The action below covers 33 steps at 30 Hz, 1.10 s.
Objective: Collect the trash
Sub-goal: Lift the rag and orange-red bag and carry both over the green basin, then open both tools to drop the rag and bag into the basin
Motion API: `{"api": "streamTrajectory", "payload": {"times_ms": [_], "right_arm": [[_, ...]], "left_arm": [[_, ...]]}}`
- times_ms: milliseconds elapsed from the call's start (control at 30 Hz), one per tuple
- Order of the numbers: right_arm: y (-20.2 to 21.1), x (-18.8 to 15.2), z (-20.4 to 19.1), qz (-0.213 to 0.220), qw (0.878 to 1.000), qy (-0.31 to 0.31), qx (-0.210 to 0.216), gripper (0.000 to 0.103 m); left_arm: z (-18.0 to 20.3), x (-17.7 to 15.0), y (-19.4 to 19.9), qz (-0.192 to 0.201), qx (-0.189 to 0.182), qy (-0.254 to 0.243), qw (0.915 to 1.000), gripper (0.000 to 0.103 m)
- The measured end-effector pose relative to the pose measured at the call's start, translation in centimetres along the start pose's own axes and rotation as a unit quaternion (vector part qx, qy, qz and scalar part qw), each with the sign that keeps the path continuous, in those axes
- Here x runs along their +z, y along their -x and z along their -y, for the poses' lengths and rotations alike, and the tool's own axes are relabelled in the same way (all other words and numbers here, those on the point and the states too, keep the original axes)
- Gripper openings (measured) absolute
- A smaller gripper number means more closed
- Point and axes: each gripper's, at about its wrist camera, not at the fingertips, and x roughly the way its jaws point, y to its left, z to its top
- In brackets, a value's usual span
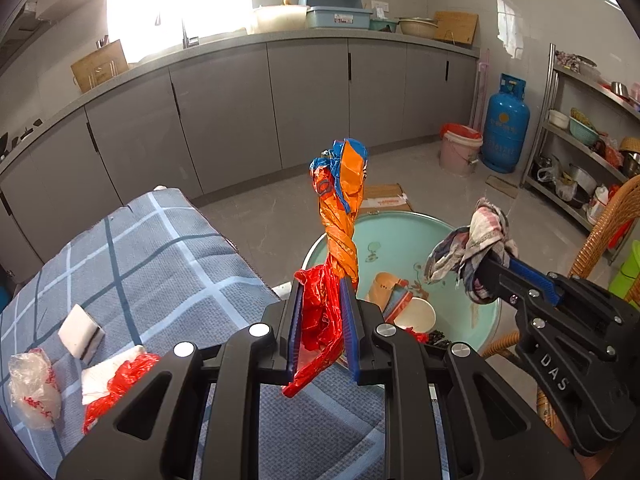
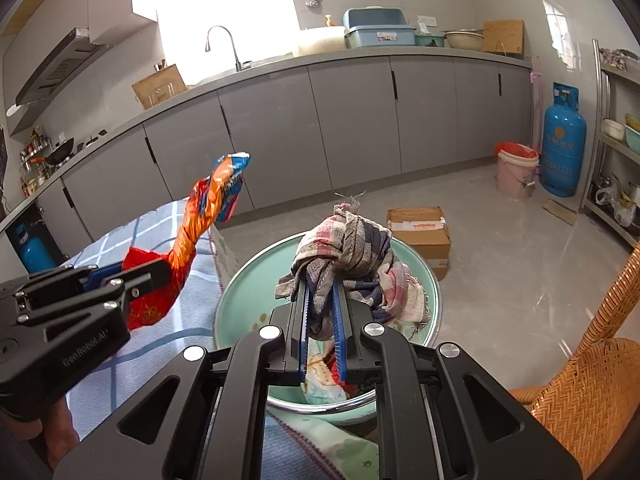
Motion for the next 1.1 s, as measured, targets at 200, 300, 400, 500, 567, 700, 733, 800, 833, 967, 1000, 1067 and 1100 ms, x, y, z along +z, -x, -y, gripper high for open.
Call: {"api": "streamTrajectory", "payload": {"times_ms": [200, 300, 400, 500, 567, 700, 733, 800, 833, 967, 1000, 1067, 1100], "right_arm": [[-1.1, 0.3, 0.9, -0.007, 1.0, -0.004, -0.005, 0.012], [-1.5, 0.4, 1.4, -0.01, 1.0, -0.006, -0.008, 0.012], [-1.8, 0.5, 1.9, -0.012, 1.0, -0.006, -0.008, 0.012], [-2.2, 0.4, 2.2, -0.015, 1.0, -0.005, -0.009, 0.012], [-2.4, 0.4, 2.3, -0.017, 1.0, -0.004, -0.009, 0.012], [-2.7, 0.4, 2.6, -0.018, 1.0, -0.005, -0.01, 0.012], [-2.7, 0.5, 2.7, -0.018, 1.0, -0.005, -0.01, 0.012], [-2.7, 0.5, 2.7, -0.018, 1.0, -0.005, -0.01, 0.012], [-2.7, 0.5, 2.7, -0.019, 1.0, -0.005, -0.009, 0.012], [-2.7, 0.5, 3.0, -0.013, 1.0, -0.004, -0.008, 0.021], [-2.6, 0.5, 3.1, -0.011, 1.0, -0.006, -0.008, 0.022], [-2.5, 0.5, 3.4, -0.009, 1.0, -0.011, -0.009, 0.026], [-2.5, 0.5, 3.6, -0.007, 1.0, -0.013, -0.012, 0.026]], "left_arm": [[0.6, 0.2, -1.8, -0.011, -0.01, -0.008, 0.9999, 0.019], [1.0, 0.4, -2.7, -0.019, -0.021, -0.007, 0.9996, 0.019], [1.3, 0.4, -3.4, -0.022, -0.025, -0.009, 0.9994, 0.019], [1.6, 0.3, -4.0, -0.027, -0.03, -0.013, 0.9991, 0.019], [1.8, 0.2, -4.2, -0.028, -0.03, -0.017, 0.999, 0.019], [1.8, 0.1, -4.7, -0.032, -0.03, -0.019, 0.9989, 0.019], [1.7, 0.1, -4.8, -0.033, -0.031, -0.019, 0.9988, 0.019], [1.8, 0.1, -4.9, -0.033, -0.032, -0.02, 0.9987, 0.02], [1.8, 0.1, -4.9, -0.033, -0.033, -0.021, 0.9987, 0.02], [1.7, 0.1, -4.8, -0.027, -0.027, -0.02, 0.9991, 0.03], [1.6, 0.0, -4.8, -0.027, -0.026, -0.017, 0.9992, 0.034], [1.4, -0.2, -4.8, -0.028, -0.023, -0.018, 0.9992, 0.035], [1.2, -0.2, -4.7, -0.029, -0.022, -0.017, 0.9992, 0.037]]}}
